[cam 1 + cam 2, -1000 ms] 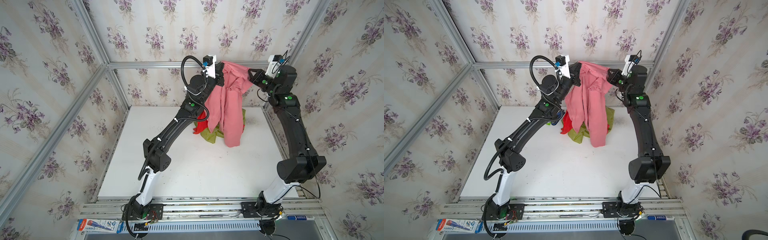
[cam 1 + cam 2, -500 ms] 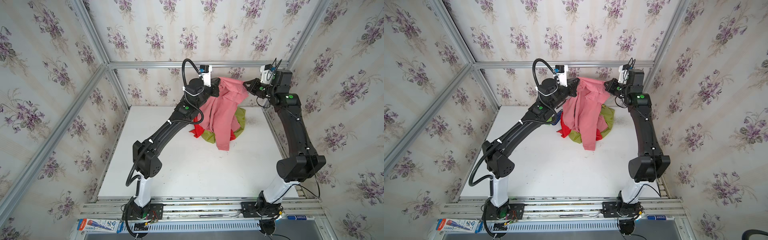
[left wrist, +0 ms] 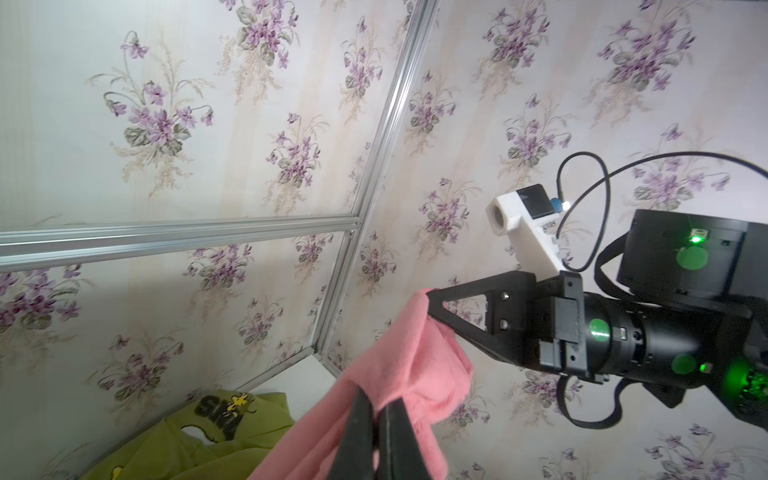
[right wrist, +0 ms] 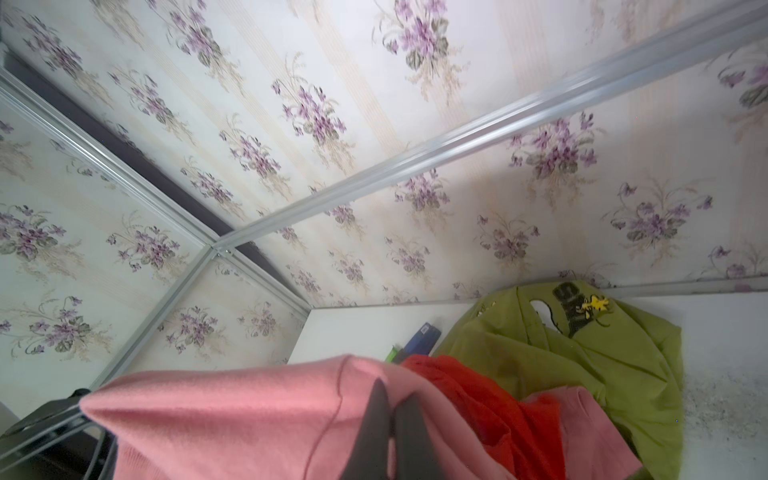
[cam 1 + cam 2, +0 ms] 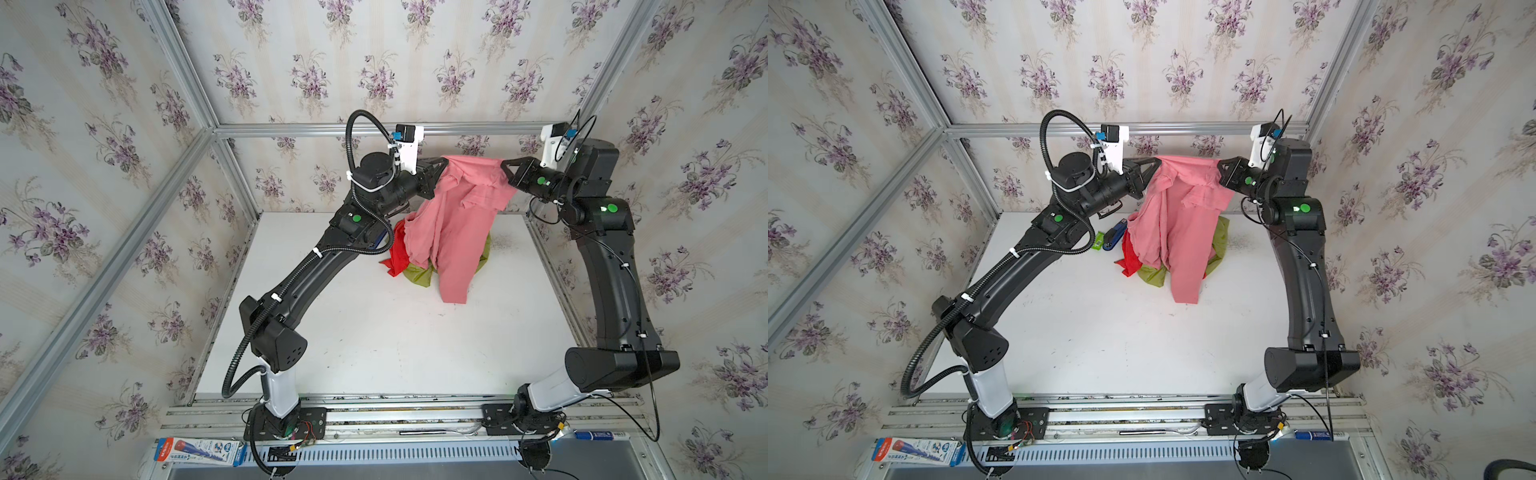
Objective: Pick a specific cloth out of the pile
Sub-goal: 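Lift the pink cloth higher with both grippers, pulling it clear of the pile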
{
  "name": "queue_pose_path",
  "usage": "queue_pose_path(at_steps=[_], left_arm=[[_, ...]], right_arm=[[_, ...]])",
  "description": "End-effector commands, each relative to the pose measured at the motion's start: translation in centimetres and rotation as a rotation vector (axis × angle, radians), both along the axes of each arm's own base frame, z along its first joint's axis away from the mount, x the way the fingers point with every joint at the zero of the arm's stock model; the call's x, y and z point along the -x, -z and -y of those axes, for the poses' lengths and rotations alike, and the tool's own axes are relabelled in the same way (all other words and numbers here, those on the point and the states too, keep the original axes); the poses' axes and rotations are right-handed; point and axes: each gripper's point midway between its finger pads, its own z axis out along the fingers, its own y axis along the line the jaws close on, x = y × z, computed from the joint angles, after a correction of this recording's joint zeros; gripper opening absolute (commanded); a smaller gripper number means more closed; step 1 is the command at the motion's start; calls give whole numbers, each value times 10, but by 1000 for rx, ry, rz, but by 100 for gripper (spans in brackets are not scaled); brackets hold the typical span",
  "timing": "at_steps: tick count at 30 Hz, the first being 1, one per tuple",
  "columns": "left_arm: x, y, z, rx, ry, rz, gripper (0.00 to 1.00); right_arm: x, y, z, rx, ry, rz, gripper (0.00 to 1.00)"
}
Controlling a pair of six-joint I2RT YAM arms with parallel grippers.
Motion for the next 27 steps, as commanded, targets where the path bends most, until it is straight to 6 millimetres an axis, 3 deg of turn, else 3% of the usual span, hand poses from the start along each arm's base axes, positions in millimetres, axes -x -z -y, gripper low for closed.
queue_pose_path(at_steps=[1,10,16,27], left_arm=[[17,-36,-2,79,51,73,0],[19,-75,-16,143,-6,147,0],[3,-88,-31,206,-125,145,0],[12,-123,-50,301,-168,223,0]], right_arm=[[-1,-24,13,30,65,74,0],[-1,-54,18,27,86,122,0],[2,-74,17,18,79,158,0],[14,-104,13,-11,66,238,0]])
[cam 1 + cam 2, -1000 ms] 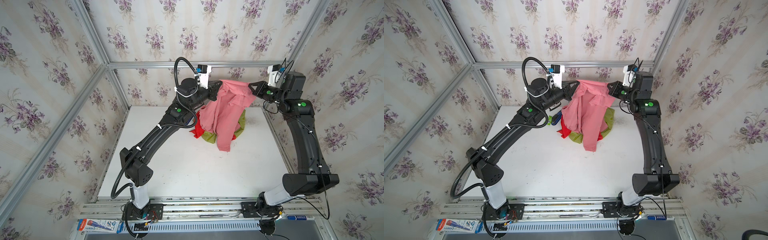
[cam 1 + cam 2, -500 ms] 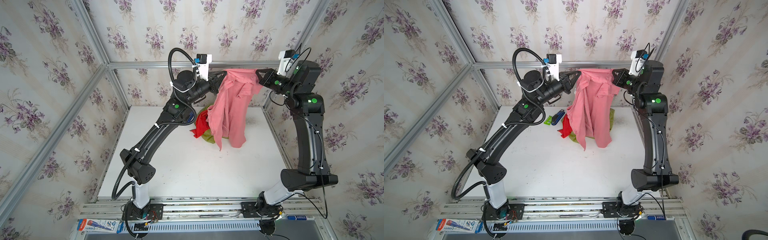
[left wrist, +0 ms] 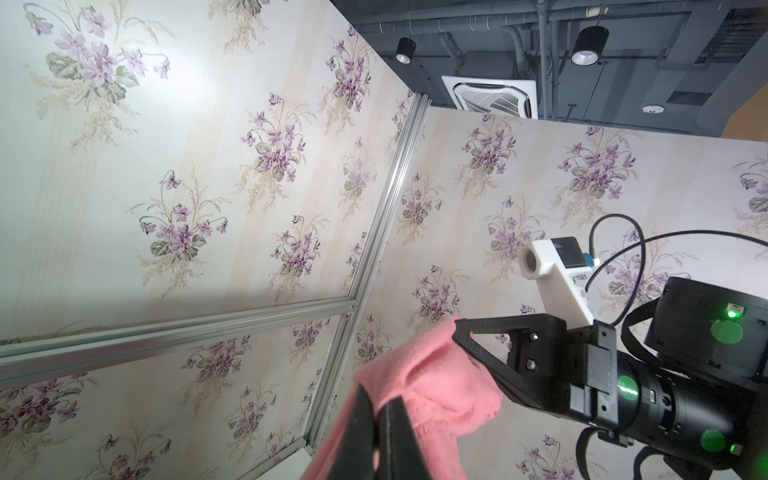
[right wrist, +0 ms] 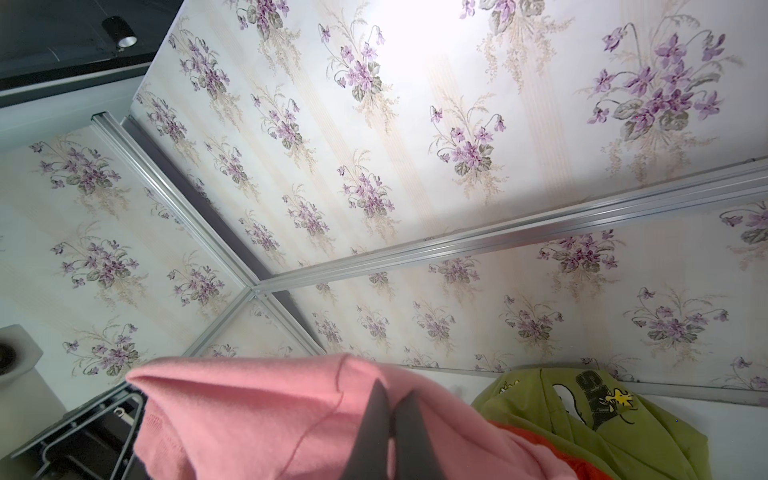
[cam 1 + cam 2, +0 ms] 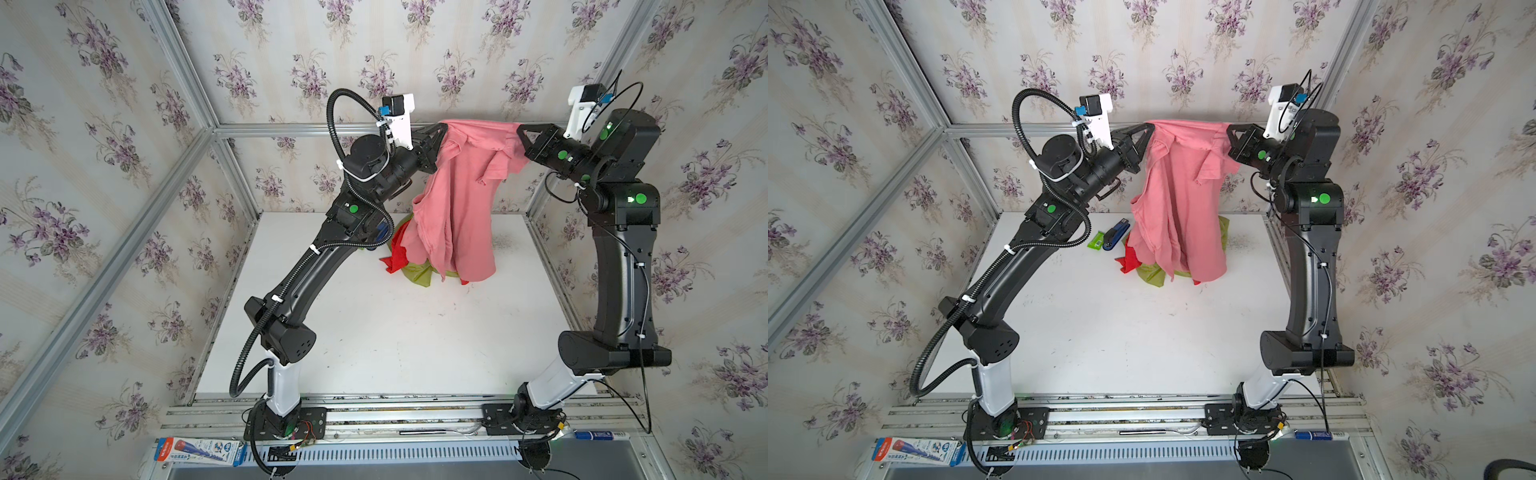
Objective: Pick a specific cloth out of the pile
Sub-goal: 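Lift the pink cloth higher with both grippers, pulling it clear of the pile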
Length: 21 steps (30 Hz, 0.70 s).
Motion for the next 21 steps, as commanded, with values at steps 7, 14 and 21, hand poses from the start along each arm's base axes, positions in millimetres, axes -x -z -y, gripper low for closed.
queue_pose_path(at_steps=[7,14,21], left_arm=[[21,-66,-37,201,-71,186,0],[32,-80,-41,208,-65,229,0],[44,-96,-51,248,-69,270,0]], right_arm=[[10,-38,15,-29,85,113,0],[18,-55,23,-33,135,169,0],[23,-65,26,-38,152,205,0]])
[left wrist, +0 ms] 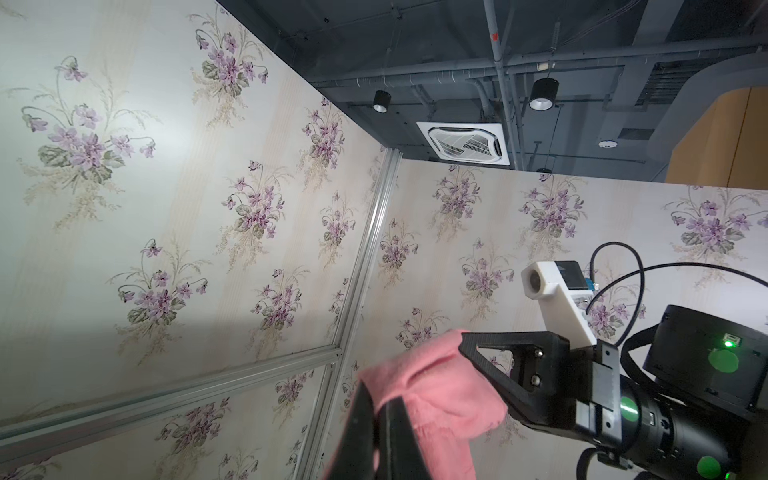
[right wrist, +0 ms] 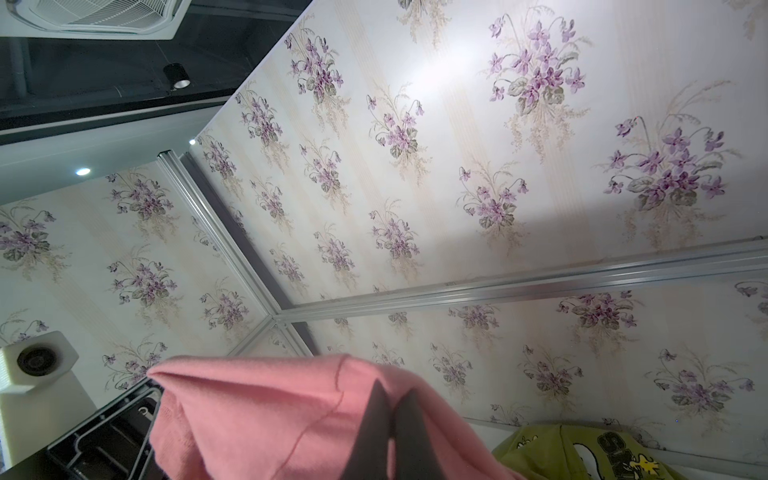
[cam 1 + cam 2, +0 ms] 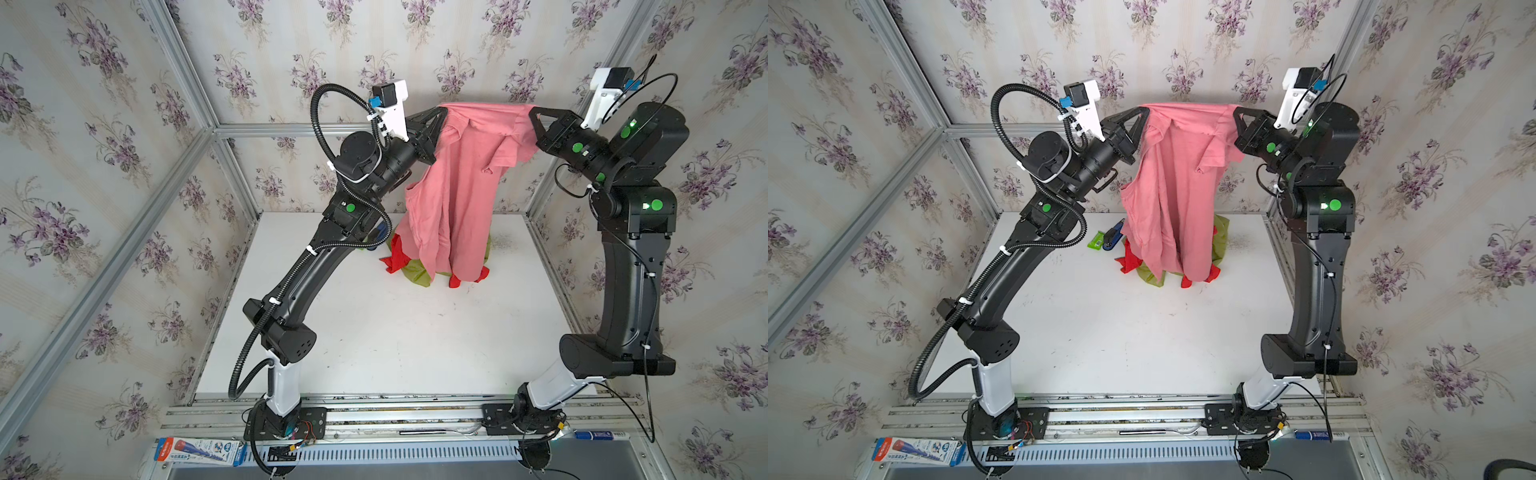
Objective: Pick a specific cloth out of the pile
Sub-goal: 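Lift the pink cloth higher with both grippers, pulling it clear of the pile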
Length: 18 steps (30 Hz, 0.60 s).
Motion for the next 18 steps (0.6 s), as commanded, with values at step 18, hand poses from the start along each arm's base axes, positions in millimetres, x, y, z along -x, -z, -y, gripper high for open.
queue_pose_path(at_steps=[18], left_arm=[[66,-94,-69,224,-95,254,0]], right_arm=[[1,-24,24,-44,135,78,0]])
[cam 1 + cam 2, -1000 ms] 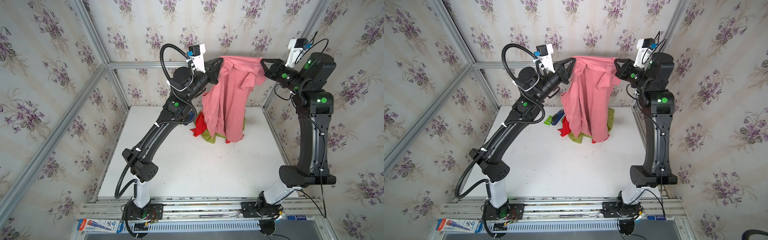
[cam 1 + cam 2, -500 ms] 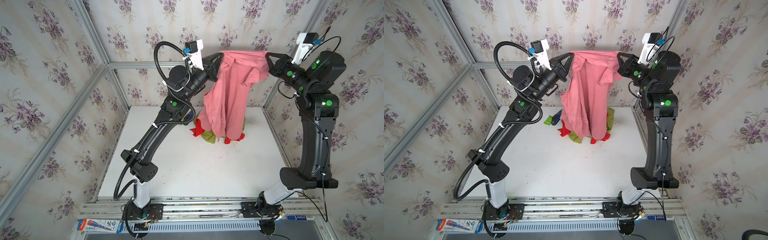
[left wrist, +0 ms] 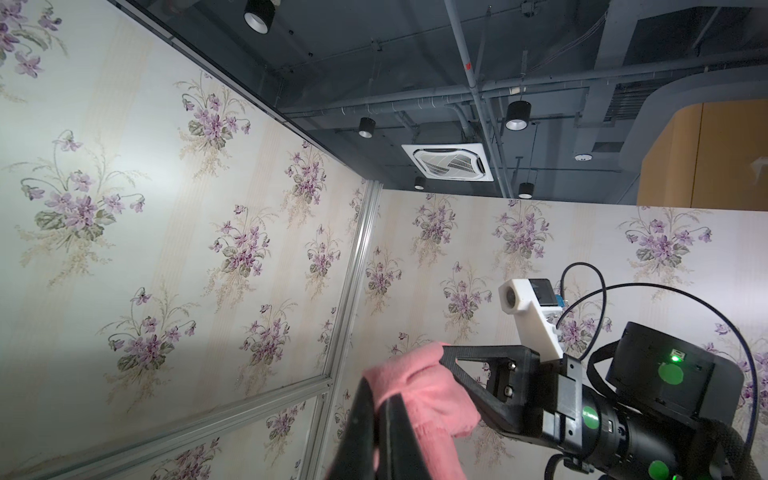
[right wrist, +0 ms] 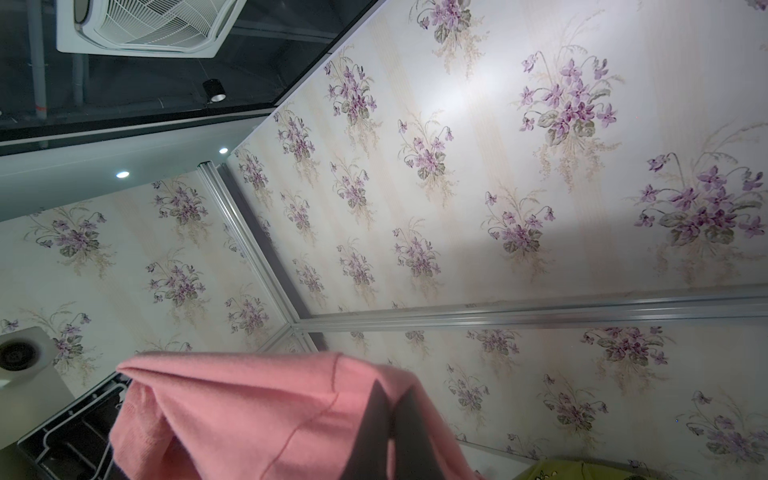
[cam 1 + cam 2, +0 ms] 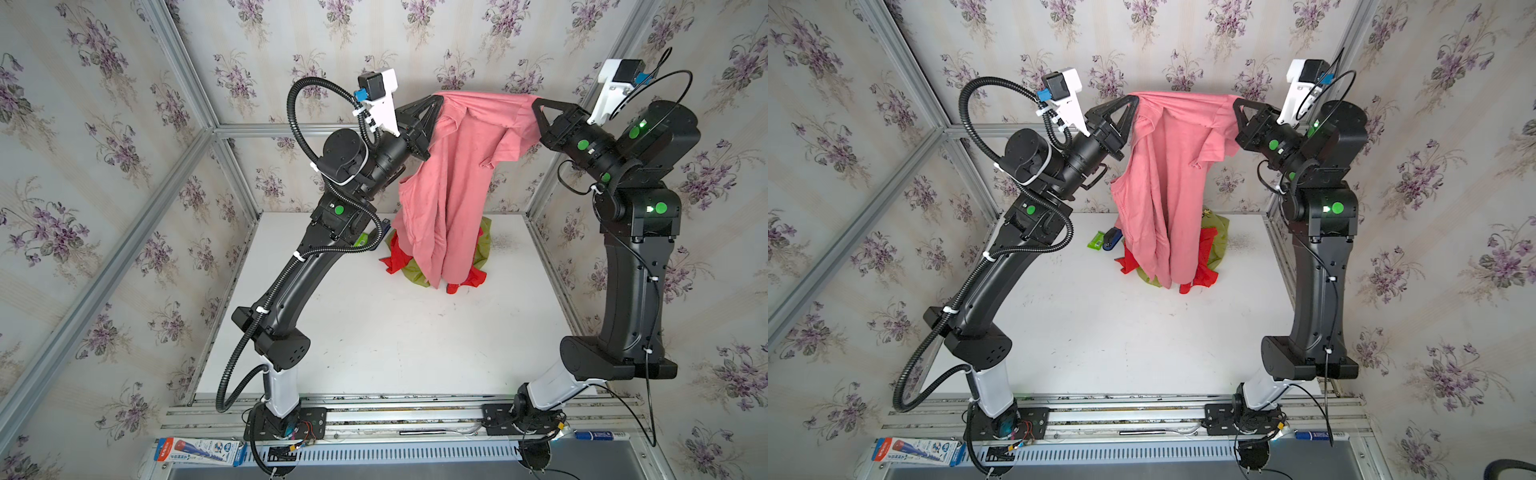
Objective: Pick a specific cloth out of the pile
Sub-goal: 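Lift the pink cloth higher with both grippers, pulling it clear of the pile, then carry the pink cloth with both grippers toward the robot, away from the pile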
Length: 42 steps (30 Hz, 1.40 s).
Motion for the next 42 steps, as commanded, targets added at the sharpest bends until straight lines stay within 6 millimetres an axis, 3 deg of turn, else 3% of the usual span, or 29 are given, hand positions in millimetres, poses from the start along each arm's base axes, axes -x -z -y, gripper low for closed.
queue_pose_path(at_steps=[1,11,18,26,34,42], left_arm=[[37,-61,-51,199,-87,174,0],[60,-70,-52,174,-67,203,0],[77,-66,-51,111,-66,186,0],[103,-49,-54,60,-20,146,0],[138,-35,-65,28,-8,149,0],[134,6,-75,-19,-77,93,0]], right_arm=[[-10,-4,30,-42,169,4,0],[10,-4,17,-45,101,-21,0],[41,0,0,-34,48,-19,0],[84,8,-2,-54,42,5,0],[118,34,-7,-67,7,-27,0],[124,83,-11,-78,-18,-123,0]])
